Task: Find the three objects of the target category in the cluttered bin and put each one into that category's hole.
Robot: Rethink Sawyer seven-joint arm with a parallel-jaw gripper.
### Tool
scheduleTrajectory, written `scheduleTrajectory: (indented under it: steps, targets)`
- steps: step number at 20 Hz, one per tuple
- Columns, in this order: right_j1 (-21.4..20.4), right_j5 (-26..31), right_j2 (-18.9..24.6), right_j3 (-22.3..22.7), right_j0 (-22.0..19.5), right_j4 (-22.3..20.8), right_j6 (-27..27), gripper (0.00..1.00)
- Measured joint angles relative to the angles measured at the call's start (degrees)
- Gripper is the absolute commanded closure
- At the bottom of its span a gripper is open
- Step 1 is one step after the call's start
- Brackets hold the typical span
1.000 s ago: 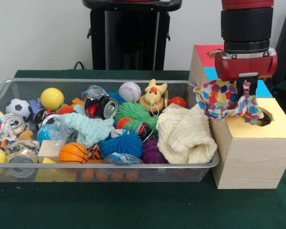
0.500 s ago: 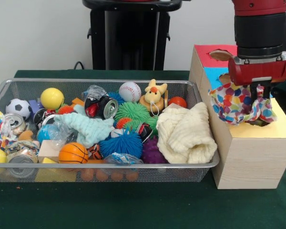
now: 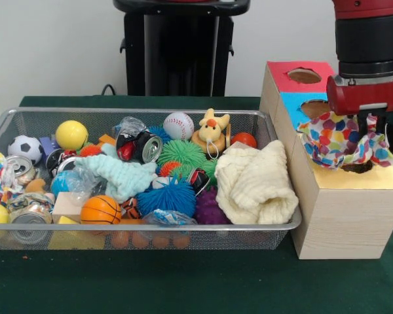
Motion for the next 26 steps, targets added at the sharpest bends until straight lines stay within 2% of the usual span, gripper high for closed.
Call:
scheduleTrajectory:
  steps: [16, 26]
  targets:
    - [0.3, -5.4, -0.2, 0.1, 0.8, 2.9, 0.0, 1.0]
    - [0.5, -5.7, -0.5, 0.3, 0.9, 3.4, 0.0, 1.0]
